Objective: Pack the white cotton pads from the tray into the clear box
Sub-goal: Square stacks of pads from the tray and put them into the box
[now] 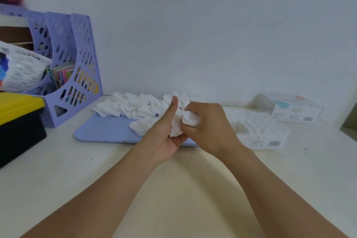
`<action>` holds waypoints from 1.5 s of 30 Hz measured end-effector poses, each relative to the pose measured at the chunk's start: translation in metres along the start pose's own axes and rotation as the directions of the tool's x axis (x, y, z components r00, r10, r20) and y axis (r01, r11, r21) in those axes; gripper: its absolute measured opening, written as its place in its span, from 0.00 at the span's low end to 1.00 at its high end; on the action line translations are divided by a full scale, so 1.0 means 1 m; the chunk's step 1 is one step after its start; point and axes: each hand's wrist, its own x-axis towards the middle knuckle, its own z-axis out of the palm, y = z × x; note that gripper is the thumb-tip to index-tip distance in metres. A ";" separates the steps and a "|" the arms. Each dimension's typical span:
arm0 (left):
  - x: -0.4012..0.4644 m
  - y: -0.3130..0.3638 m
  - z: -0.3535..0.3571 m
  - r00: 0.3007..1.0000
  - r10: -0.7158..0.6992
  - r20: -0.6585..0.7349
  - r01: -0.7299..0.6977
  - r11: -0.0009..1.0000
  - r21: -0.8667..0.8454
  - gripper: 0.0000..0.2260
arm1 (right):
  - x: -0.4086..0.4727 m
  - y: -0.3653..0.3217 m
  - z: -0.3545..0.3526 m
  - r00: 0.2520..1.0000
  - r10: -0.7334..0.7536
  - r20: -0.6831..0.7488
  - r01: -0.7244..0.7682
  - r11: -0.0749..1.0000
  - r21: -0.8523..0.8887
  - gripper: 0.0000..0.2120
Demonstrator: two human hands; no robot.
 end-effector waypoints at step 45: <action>0.006 -0.003 -0.004 0.991 0.094 0.098 -0.116 0.960 0.256 0.27 | 0.007 0.011 -0.020 0.924 0.292 0.248 -0.377 0.807 0.455 0.18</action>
